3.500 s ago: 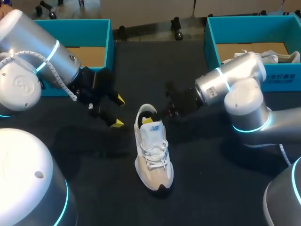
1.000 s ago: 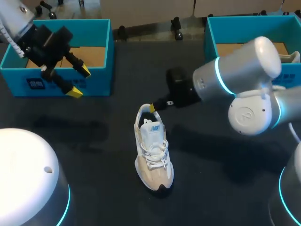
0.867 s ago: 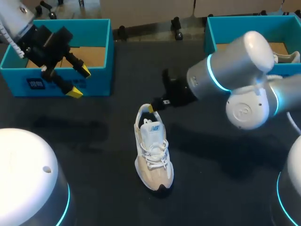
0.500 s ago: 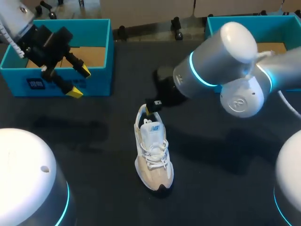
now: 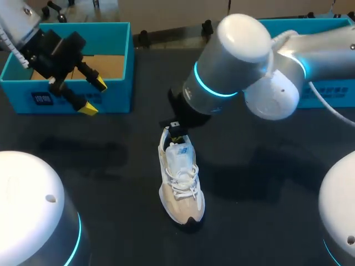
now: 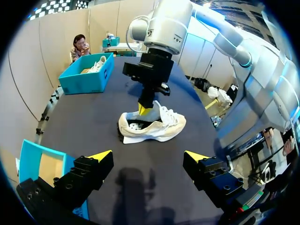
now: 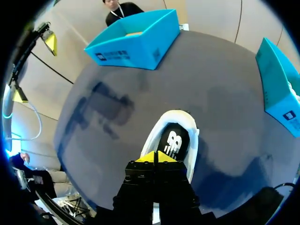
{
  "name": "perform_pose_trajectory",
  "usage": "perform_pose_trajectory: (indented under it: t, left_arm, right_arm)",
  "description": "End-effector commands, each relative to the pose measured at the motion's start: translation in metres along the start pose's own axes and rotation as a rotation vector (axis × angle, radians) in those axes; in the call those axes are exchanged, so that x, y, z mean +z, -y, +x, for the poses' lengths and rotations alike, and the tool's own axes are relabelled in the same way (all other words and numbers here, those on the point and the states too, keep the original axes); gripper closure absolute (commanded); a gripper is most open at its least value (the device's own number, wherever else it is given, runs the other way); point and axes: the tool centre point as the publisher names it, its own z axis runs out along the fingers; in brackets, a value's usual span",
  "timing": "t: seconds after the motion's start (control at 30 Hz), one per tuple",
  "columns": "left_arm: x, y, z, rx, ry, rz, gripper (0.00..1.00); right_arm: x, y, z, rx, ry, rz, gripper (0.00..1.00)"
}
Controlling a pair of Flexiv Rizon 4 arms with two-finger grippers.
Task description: Take the shoe out of the shoebox, open the shoe tongue, remove and reinsert the insole, then place the shoe into the shoebox
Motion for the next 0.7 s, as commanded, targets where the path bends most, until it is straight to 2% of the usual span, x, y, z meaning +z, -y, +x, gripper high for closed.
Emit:
perform_pose_trajectory:
  t: [0.03,0.7]
  left_arm:
    - [0.000,0.000,0.000,0.000,-0.001,-0.002,0.00]
    - [0.000,0.000,0.000,0.000,-0.001,-0.002,0.00]
  right_arm:
    - [0.003,0.000,0.002,0.007,0.218,0.014,1.00]
    - [0.042,0.024,-0.020,0.079,0.159,0.066,1.00]
